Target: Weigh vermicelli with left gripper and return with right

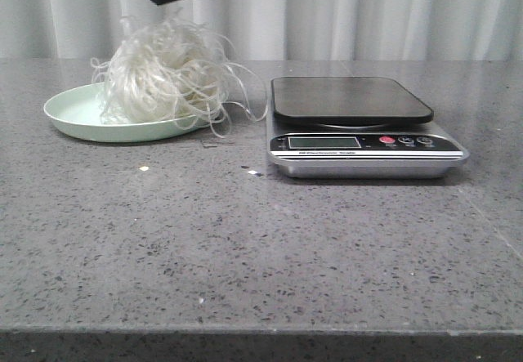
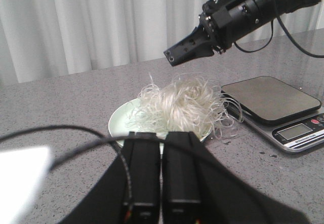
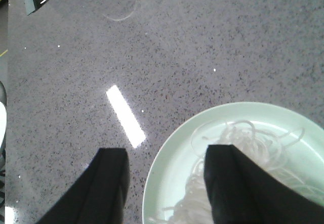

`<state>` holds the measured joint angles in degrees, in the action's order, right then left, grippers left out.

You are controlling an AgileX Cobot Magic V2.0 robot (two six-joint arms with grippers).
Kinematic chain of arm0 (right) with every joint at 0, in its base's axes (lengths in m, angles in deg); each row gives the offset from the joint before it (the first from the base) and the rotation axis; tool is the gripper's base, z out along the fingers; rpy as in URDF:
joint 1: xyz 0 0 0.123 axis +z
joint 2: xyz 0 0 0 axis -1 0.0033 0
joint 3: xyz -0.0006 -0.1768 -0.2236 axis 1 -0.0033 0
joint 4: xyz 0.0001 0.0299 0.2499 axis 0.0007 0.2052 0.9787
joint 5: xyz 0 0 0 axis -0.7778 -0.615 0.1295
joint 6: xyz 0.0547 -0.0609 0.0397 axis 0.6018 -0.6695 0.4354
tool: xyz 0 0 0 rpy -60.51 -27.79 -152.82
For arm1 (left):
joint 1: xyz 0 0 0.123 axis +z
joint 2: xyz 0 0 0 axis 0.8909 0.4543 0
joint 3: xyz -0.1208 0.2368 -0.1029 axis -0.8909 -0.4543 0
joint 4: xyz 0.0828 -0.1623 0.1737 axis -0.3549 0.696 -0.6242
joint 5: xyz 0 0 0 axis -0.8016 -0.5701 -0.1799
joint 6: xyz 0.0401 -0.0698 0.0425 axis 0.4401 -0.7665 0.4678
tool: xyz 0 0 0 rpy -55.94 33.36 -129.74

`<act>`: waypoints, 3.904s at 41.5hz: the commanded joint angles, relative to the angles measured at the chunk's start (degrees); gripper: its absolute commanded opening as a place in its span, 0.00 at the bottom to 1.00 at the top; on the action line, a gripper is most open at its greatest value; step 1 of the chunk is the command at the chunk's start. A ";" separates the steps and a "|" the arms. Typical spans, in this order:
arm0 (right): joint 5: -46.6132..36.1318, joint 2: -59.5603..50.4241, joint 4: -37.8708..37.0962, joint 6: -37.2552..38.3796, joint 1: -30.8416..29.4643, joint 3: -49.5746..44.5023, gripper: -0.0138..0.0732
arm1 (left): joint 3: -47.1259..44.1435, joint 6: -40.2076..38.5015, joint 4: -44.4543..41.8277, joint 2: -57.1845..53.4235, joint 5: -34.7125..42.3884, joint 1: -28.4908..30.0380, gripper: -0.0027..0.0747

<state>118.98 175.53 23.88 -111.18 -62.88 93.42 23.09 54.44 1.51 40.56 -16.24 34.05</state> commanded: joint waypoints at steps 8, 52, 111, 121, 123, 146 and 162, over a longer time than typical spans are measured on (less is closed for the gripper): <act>-0.01 -4.63 3.29 -0.89 -2.36 6.91 0.54 | 1.38 -0.55 -0.33 0.49 4.65 0.17 0.21; -3.98 -28.67 -54.98 33.47 -16.42 -2.28 0.33 | 1.38 -0.55 -0.47 0.49 4.65 0.17 0.21; -42.34 -96.01 -57.16 35.77 -16.42 -87.12 0.33 | 1.38 -0.55 -0.71 0.49 4.65 0.17 0.21; -41.75 -96.01 -57.16 35.77 -16.42 -87.13 0.33 | 1.38 -0.55 -0.71 0.49 4.65 0.17 0.21; -41.75 -96.01 -57.16 35.77 -16.42 -87.13 0.33 | 1.38 -0.55 -0.71 0.49 4.65 0.17 0.21; -41.75 -96.01 -57.16 35.77 -16.42 -87.13 0.33 | 1.38 -0.55 -0.54 0.49 4.98 0.17 0.21; -41.75 -96.01 -57.16 35.77 -16.42 -87.13 0.33 | -1.00 5.12 7.84 0.26 8.54 11.92 0.21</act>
<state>81.82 79.23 -33.22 -75.43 -78.93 4.67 22.14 57.35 6.05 40.47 -14.09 42.56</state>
